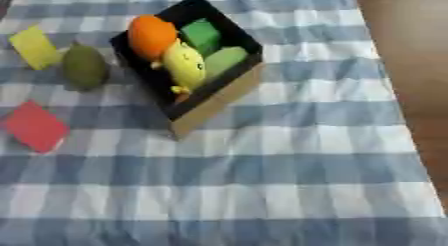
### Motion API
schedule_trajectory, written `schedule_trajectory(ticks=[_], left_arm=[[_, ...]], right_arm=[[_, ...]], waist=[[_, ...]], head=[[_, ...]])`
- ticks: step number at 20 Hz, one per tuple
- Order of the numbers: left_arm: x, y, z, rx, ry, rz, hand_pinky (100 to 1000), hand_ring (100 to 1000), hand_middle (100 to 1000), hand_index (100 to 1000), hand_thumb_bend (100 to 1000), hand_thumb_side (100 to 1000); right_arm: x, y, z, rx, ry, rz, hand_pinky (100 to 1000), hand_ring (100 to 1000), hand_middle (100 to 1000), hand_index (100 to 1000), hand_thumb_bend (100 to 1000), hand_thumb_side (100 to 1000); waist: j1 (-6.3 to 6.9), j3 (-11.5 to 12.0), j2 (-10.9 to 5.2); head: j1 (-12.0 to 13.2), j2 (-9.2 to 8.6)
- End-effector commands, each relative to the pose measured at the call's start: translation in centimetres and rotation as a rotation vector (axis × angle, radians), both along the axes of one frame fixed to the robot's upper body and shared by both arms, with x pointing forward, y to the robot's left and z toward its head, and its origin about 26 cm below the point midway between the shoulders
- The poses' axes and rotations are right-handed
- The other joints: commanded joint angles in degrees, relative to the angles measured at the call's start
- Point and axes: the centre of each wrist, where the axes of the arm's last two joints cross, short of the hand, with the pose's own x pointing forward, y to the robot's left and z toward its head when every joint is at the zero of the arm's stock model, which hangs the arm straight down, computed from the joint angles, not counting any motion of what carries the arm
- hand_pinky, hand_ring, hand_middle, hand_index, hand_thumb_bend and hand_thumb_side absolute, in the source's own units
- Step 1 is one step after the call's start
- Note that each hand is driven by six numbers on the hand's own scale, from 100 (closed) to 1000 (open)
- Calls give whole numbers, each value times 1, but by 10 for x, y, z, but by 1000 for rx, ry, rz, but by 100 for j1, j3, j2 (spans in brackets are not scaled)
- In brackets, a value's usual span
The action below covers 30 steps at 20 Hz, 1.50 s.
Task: Pick up objects on the table and place them in the box.
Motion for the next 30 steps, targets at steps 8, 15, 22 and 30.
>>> schedule_trajectory(ticks=[8, 15, 22, 30], left_arm=[[0, 4, 18, 129, 28, 11, 797, 796, 757, 898, 301, 659], [11, 11, 42, 582, 216, 1, 866, 852, 763, 883, 368, 643], [21, 7, 70, 1016, 358, -52, 910, 879, 791, 896, 522, 539], [32, -19, 82, 1344, 472, -138, 939, 894, 801, 880, 653, 444]], right_arm=[[-4, -6, 10, -168, -175, -8, 978, 1000, 411, 973, 100, 508], [-6, -7, 10, -170, -164, 1, 977, 1000, 409, 973, 100, 505], [-5, -5, 9, -181, -148, 8, 981, 1000, 401, 975, 100, 502], [-3, -3, 10, -193, -134, 23, 984, 1000, 393, 977, 100, 500]], waist=[[-35, 36, -232], [-37, 86, -312], [-10, 90, -333], [22, 75, -337]], head=[[34, 38], [-71, 38], [-133, 38], [-137, 38]])
